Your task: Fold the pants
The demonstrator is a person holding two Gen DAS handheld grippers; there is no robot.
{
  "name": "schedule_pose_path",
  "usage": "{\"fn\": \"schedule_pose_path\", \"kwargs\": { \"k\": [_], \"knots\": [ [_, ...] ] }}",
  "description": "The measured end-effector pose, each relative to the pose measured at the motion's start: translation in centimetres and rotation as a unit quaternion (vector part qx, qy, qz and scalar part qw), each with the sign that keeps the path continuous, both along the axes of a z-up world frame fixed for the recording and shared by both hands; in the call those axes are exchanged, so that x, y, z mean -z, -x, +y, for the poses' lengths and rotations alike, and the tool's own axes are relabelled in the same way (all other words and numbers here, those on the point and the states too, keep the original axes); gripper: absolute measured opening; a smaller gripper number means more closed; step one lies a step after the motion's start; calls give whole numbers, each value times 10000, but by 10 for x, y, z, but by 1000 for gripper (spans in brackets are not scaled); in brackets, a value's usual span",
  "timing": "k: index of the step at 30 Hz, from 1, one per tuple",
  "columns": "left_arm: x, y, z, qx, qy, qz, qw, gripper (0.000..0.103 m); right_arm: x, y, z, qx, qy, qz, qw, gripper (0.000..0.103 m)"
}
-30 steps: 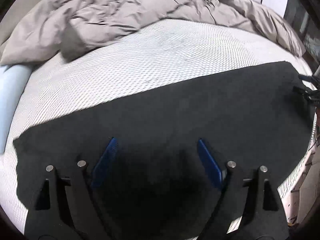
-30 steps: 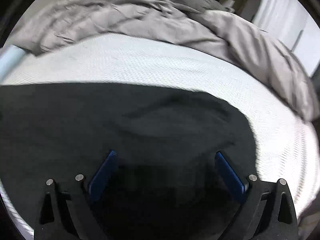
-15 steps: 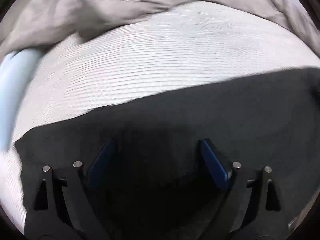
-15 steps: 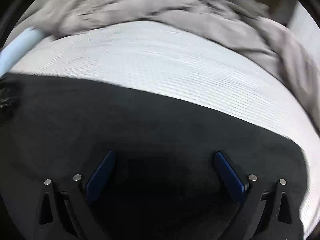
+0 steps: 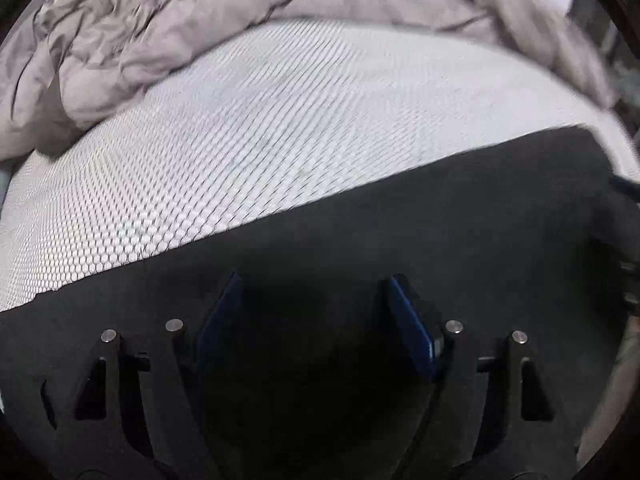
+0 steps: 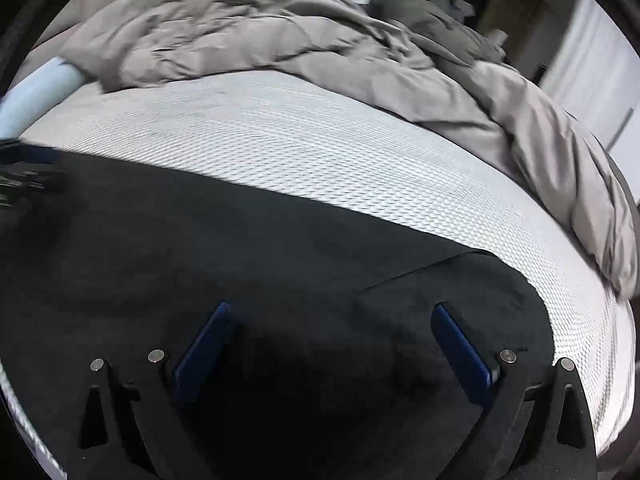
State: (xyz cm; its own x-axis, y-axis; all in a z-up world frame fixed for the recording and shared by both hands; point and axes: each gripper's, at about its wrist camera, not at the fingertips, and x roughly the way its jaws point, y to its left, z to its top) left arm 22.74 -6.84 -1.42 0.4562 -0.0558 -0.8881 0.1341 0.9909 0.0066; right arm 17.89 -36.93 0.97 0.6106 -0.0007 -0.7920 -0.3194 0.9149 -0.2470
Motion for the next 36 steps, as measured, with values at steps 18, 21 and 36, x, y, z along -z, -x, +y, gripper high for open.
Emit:
{"fn": "schedule_pose_path", "kwargs": {
  "k": [18,21,36],
  "knots": [
    [-53,102,198,-1782,-159,-823,9804,72,28,33,-57,720,-593,281,9952,101],
    [-29,91,240,-2038,-183,-525,9774,60,28,32,-57,739,-605,295,9950,101],
    [-33,153,301,-2251,191,-1026,9687,8,29,30,-55,810,-630,296,9943,102]
  ]
}}
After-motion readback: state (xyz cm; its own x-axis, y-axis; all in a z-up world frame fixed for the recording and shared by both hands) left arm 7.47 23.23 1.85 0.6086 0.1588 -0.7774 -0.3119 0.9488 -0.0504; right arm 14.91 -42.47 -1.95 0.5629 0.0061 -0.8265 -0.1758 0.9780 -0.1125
